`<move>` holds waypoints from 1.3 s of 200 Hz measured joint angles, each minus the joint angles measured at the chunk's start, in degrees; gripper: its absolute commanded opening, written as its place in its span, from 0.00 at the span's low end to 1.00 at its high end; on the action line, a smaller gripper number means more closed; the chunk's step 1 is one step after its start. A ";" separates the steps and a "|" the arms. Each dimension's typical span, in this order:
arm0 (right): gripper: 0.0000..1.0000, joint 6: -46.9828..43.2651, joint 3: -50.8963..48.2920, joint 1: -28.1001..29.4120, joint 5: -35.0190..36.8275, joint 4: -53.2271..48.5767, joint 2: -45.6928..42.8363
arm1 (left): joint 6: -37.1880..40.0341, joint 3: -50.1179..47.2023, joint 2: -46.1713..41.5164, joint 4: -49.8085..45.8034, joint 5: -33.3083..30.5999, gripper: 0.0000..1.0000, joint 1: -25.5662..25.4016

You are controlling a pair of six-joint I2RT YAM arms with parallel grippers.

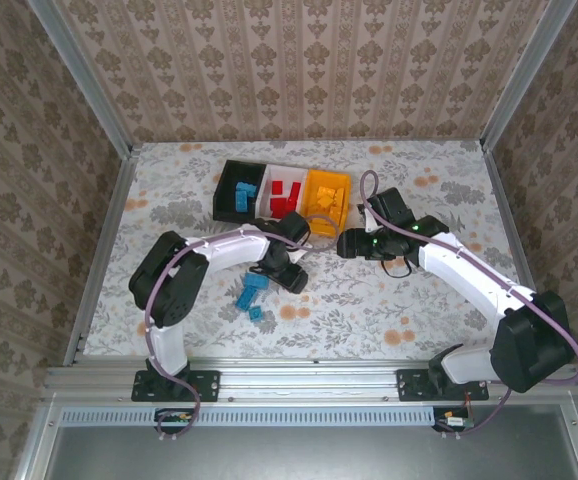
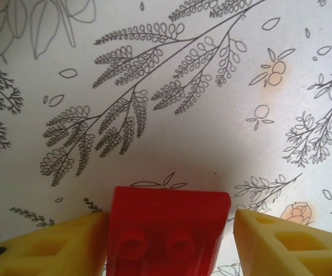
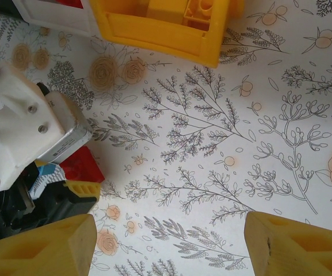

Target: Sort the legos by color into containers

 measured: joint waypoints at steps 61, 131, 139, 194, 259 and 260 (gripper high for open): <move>0.71 0.02 0.00 -0.11 0.00 0.02 0.13 | -0.04 0.00 -0.74 -1.01 -0.46 0.51 -0.04; 0.71 0.09 0.00 -0.11 0.02 0.02 0.13 | -0.15 2.05 -9.01 -3.63 -0.61 0.51 6.88; 0.71 0.22 0.00 -0.11 0.02 0.02 0.13 | -0.13 3.50 -9.31 -4.13 -0.61 0.51 8.48; 0.73 1.38 -0.37 -0.11 0.00 0.26 -0.57 | -0.02 21.64 -5.14 -5.81 -0.55 0.51 18.05; 0.74 3.02 -5.31 -0.11 -0.55 1.07 -2.47 | 1.03 45.22 16.87 -8.39 -1.20 0.52 19.41; 0.74 3.02 -5.38 -0.11 -0.61 1.07 -2.49 | 1.03 45.70 17.31 -8.52 -1.20 0.52 19.41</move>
